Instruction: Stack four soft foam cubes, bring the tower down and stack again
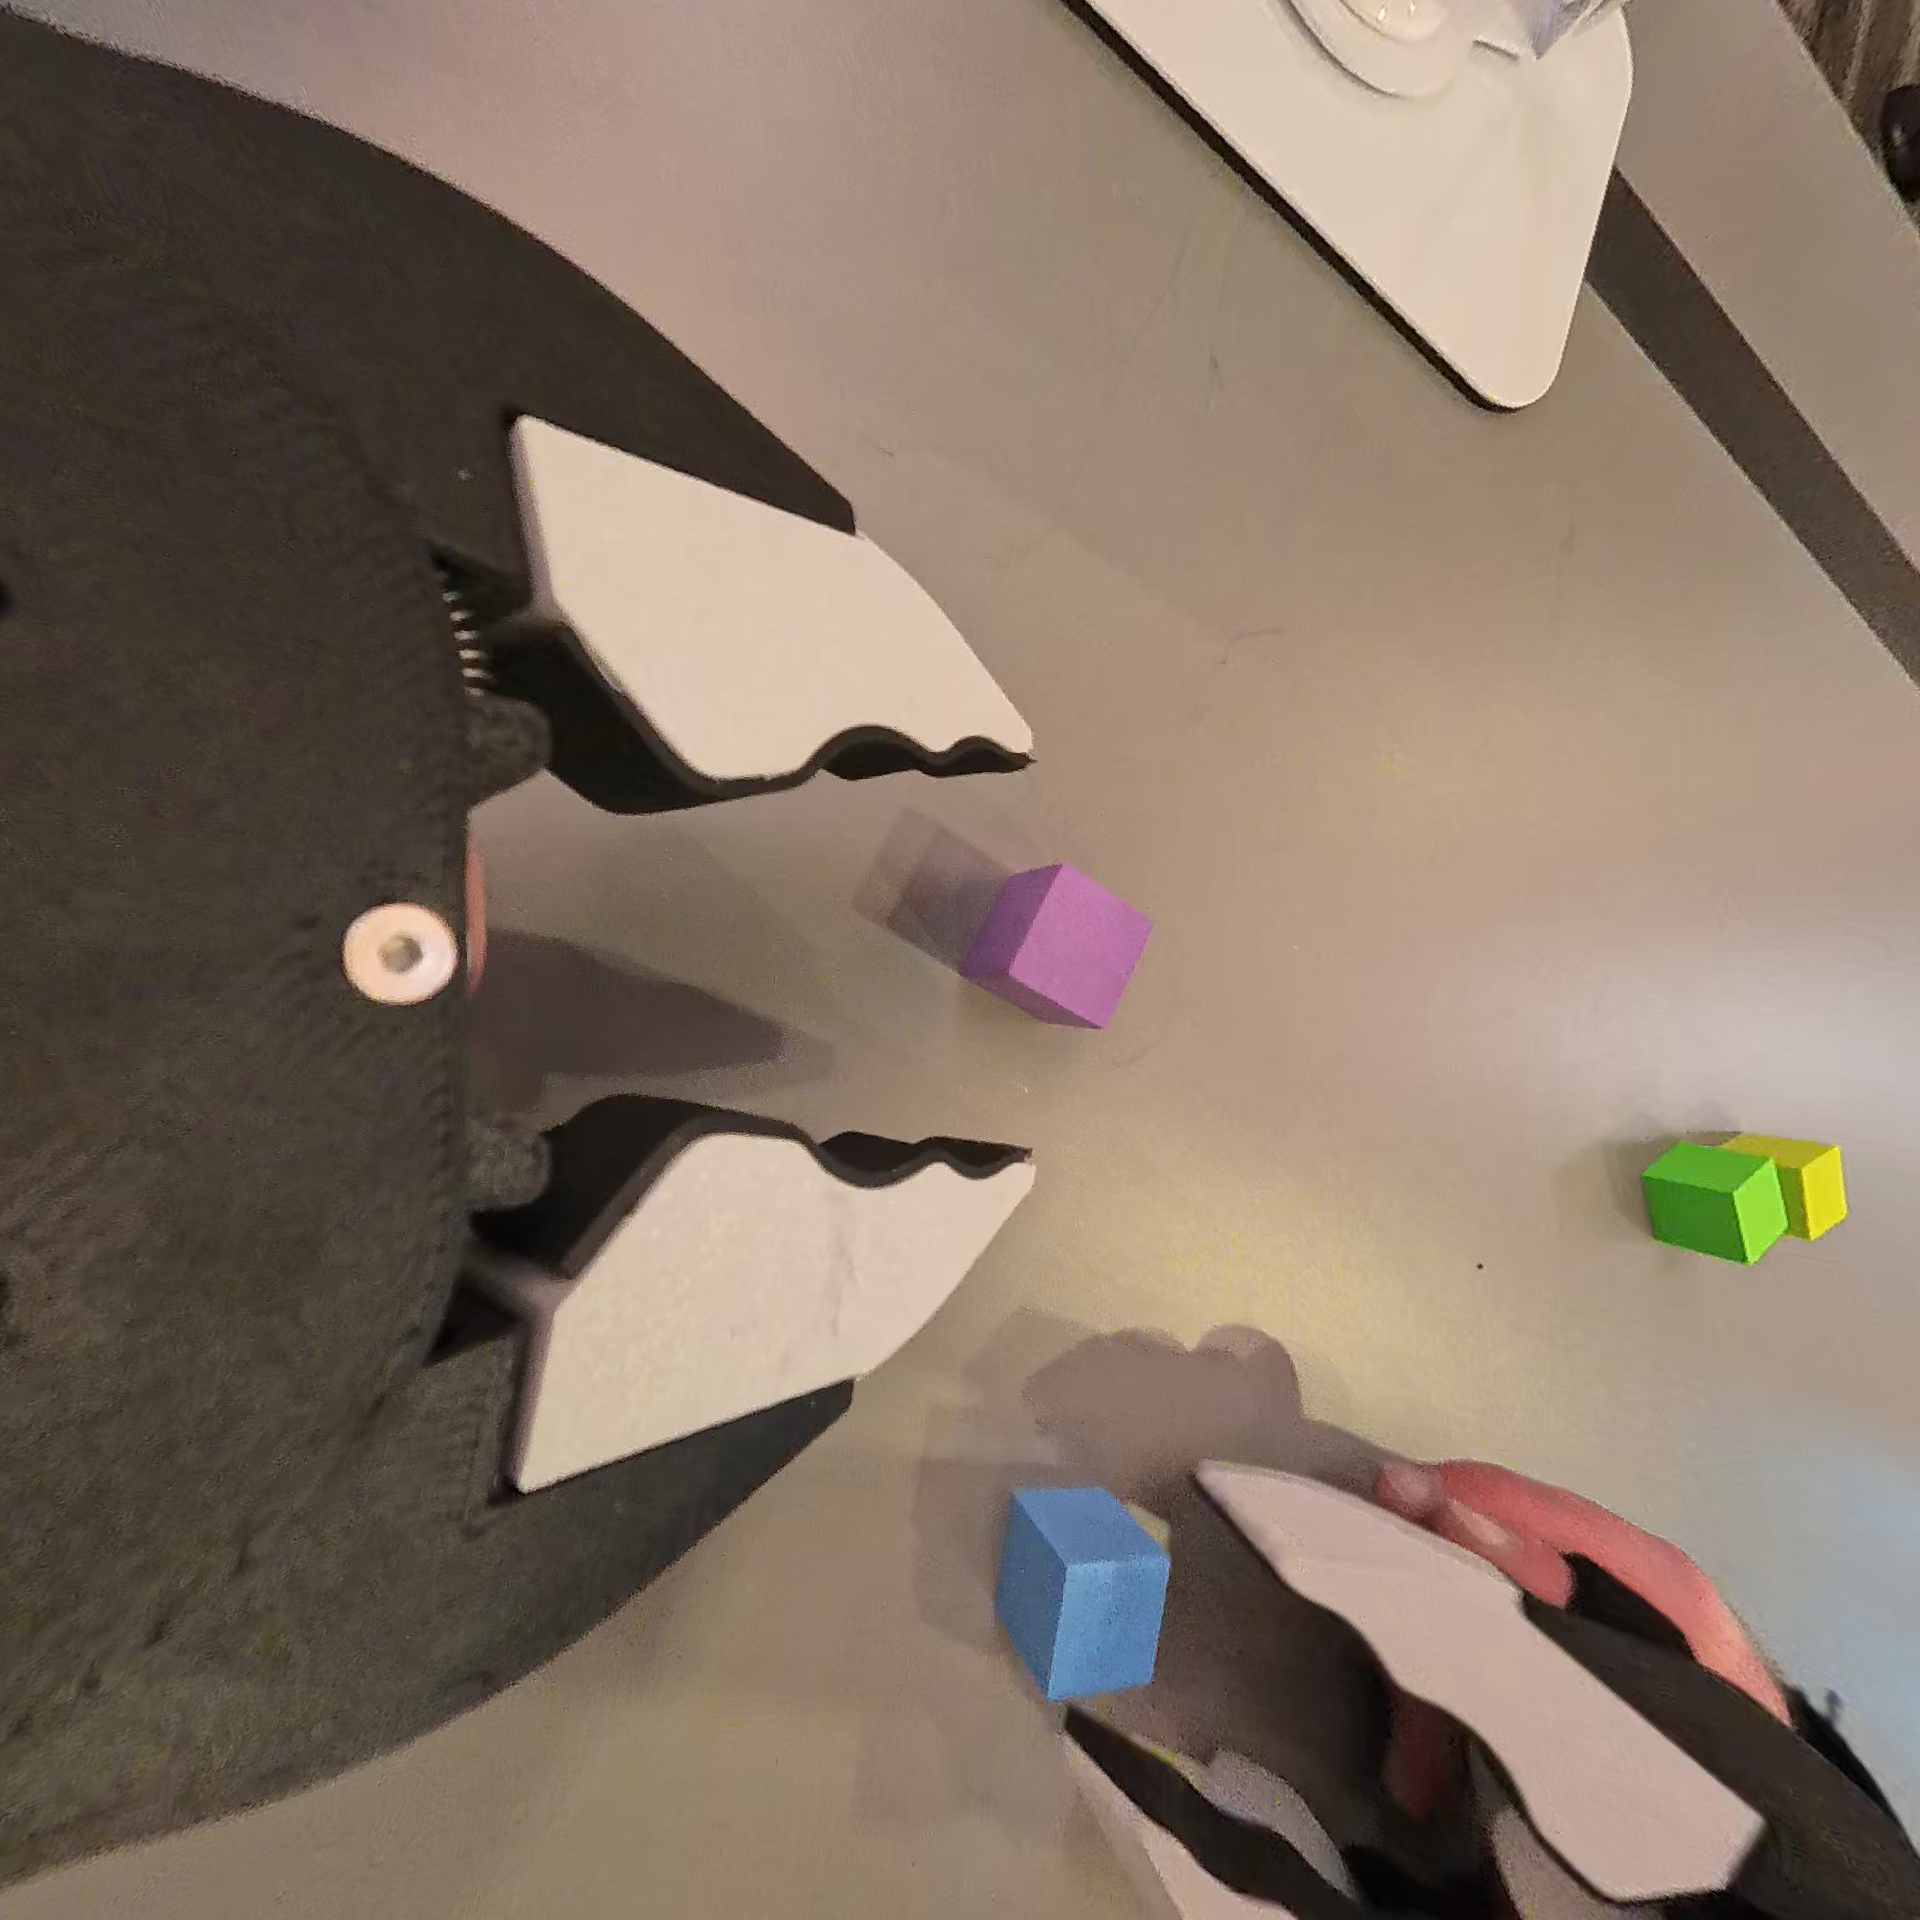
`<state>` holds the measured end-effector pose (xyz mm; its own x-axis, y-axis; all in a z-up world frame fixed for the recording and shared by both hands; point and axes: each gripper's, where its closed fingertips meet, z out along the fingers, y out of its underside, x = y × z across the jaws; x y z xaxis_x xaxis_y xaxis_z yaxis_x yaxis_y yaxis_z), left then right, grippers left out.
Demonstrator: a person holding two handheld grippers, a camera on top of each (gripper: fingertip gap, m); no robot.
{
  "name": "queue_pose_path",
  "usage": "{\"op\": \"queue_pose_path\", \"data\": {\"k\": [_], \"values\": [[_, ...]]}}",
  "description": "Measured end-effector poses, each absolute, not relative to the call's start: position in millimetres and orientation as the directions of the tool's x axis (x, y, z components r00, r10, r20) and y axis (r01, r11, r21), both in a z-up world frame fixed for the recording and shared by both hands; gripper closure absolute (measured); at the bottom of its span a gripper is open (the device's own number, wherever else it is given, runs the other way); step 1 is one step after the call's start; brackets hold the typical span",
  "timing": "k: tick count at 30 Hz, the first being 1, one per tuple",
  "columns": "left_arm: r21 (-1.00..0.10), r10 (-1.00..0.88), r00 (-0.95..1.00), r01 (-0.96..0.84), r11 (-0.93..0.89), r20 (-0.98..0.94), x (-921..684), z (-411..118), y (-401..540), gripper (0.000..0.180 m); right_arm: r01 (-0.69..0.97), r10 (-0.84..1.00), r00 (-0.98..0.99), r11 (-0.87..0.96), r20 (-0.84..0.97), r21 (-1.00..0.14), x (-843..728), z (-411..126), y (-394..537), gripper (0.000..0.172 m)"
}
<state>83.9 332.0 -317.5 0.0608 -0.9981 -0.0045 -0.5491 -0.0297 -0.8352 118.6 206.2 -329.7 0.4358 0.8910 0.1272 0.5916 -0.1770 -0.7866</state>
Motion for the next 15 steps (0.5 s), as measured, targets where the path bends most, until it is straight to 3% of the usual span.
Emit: {"op": "queue_pose_path", "data": {"k": [1, 3, 10, 15], "values": [[-0.840, -0.998, 0.061, -0.542, -0.035, 0.001, 84, -316, 332, 0.115, 0.597, 0.900, 0.418, -0.172, 0.121, -0.783, 115, -331, 208, 0.126], [-0.839, -0.998, 0.058, -0.542, -0.043, 0.014, 84, -317, 332, 0.117, 0.603, 0.917, 0.387, -0.169, 0.101, -0.779, 110, -332, 208, 0.145], [-0.850, -0.997, 0.076, -0.526, -0.026, -0.017, 79, -313, 338, 0.117, 0.536, 0.865, 0.496, -0.238, 0.074, -0.810, 105, -309, 248, 0.146], [-0.852, -0.992, 0.113, -0.524, -0.016, -0.052, 71, -313, 349, 0.119, 0.544, 0.810, 0.584, -0.342, 0.052, -0.766, 108, -288, 297, 0.146]]}}
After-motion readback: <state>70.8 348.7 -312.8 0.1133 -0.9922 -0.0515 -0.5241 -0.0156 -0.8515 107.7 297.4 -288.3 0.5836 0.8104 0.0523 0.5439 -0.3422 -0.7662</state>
